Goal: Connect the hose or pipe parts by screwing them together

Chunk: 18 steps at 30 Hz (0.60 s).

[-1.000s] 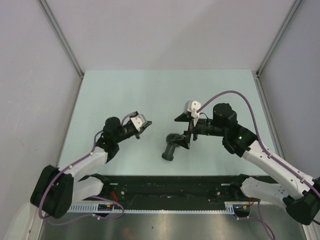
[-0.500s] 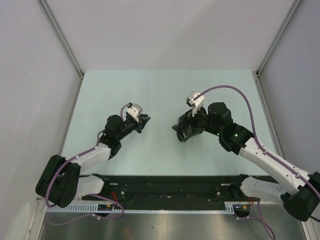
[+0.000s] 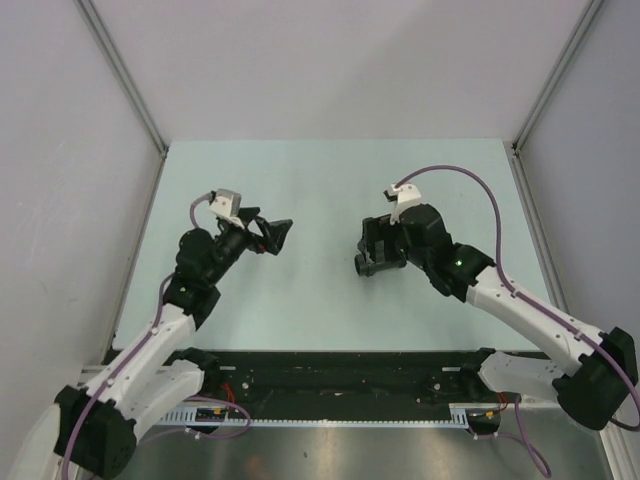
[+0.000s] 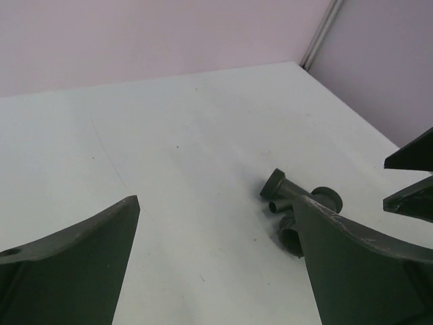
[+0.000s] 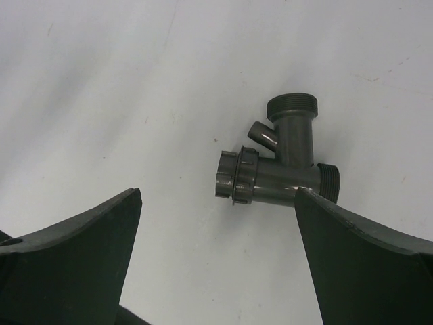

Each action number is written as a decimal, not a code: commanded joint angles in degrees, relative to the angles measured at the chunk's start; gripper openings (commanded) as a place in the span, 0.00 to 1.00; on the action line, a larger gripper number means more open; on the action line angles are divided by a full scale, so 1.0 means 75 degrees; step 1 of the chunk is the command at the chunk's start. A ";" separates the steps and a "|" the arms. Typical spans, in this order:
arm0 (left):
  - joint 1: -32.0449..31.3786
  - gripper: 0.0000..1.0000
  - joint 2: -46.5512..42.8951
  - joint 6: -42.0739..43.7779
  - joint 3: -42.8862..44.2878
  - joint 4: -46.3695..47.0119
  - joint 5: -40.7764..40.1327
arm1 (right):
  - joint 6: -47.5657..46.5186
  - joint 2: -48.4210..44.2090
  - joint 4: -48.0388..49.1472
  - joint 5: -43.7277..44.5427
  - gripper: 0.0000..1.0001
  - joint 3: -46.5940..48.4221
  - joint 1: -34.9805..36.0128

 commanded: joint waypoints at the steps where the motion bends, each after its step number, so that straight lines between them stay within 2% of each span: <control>1: 0.0025 1.00 -0.1354 -0.0356 0.0191 -0.1315 -0.0258 | 0.0936 -0.1103 -0.0250 0.0572 1.00 0.0248 -0.0005; 3: 0.0025 1.00 -0.1814 -0.0310 0.0132 -0.1667 -0.0036 | 0.1207 -0.1433 -0.0484 0.0678 1.00 0.0224 -0.0005; 4: 0.0036 1.00 -0.2036 -0.0112 0.0120 -0.1784 0.0499 | 0.1499 -0.1562 -0.0578 0.0864 1.00 0.0213 -0.0005; 6: 0.0036 1.00 -0.2564 -0.0052 0.0109 -0.2008 0.0913 | 0.1735 -0.2030 -0.0870 0.1134 1.00 0.0131 0.0007; 9: 0.0025 1.00 -0.2952 -0.0332 0.0074 -0.2242 0.1581 | 0.1667 -0.2628 -0.1082 0.1580 1.00 -0.0208 0.0007; 13: 0.0025 1.00 -0.3234 -0.0801 -0.0313 -0.2290 0.1595 | 0.1420 -0.3331 -0.1141 0.1651 1.00 -0.0607 0.0007; 18: 0.0025 1.00 -0.3315 -0.0720 -0.0278 -0.2301 0.1490 | 0.1408 -0.4291 -0.0943 0.1767 1.00 -0.1111 0.0007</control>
